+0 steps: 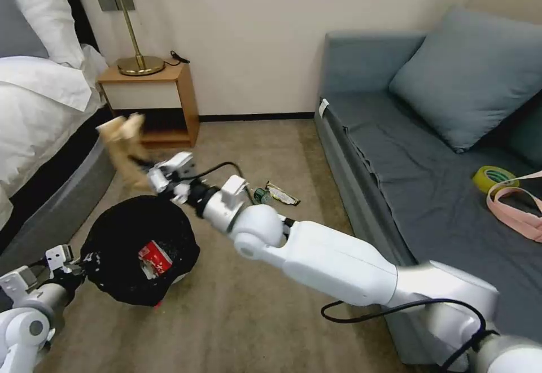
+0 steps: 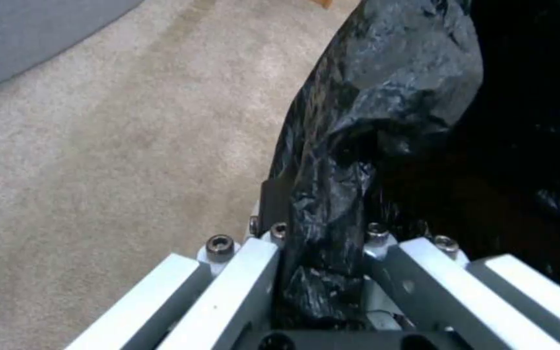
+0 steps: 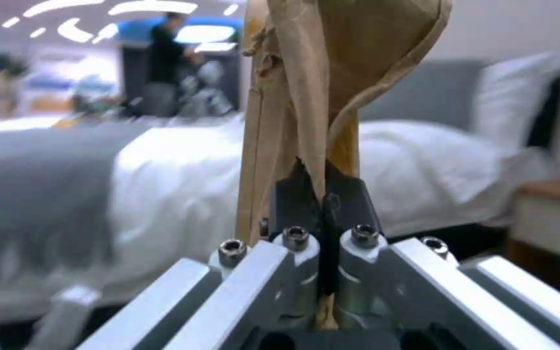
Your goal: Pick up the trash bin, then pick up the garbage on the floor and place it into the trash bin.
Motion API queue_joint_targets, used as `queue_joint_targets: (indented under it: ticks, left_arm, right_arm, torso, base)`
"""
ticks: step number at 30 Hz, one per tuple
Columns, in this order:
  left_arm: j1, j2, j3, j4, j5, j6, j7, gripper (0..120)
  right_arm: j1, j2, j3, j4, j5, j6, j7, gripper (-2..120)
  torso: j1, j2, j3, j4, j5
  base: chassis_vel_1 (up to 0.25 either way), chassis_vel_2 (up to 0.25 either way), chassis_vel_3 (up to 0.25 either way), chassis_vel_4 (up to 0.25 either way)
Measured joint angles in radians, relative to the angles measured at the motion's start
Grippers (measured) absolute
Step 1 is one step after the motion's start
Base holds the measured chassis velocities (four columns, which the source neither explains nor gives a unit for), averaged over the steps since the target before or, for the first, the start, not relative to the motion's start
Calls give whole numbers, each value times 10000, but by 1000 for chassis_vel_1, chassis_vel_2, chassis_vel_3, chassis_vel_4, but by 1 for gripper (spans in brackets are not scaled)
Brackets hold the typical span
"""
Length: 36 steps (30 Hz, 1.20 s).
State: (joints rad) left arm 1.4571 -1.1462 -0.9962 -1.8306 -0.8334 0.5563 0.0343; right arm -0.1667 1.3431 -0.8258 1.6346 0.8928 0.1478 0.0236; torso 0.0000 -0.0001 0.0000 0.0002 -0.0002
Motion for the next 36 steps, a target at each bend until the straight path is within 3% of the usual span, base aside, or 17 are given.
queue_joint_targets:
  ticks: [8,20,36]
  left_arm:
    - [12,-6,312,-179,-77,12,2,2]
    - [119,-29,391,-372,-262,34,1,2]
    - [149,-75,276,-442,-358,38,-24,2]
  right_arm:
    - [845,146,-1554,-846,226,-187,-593,0]
    - [668,312,-2181,-2158,-759,-296,-636,1]
    - [459,-65,-2054,-2023,-1869,-817,-272,59]
  torso:
    - [0,0,0,-2,0]
    - [0,0,0,-2,2]
    - [0,0,0,-2,2]
  base:
    - [0,0,0,0]
    - [0,0,0,0]
    - [0,0,0,0]
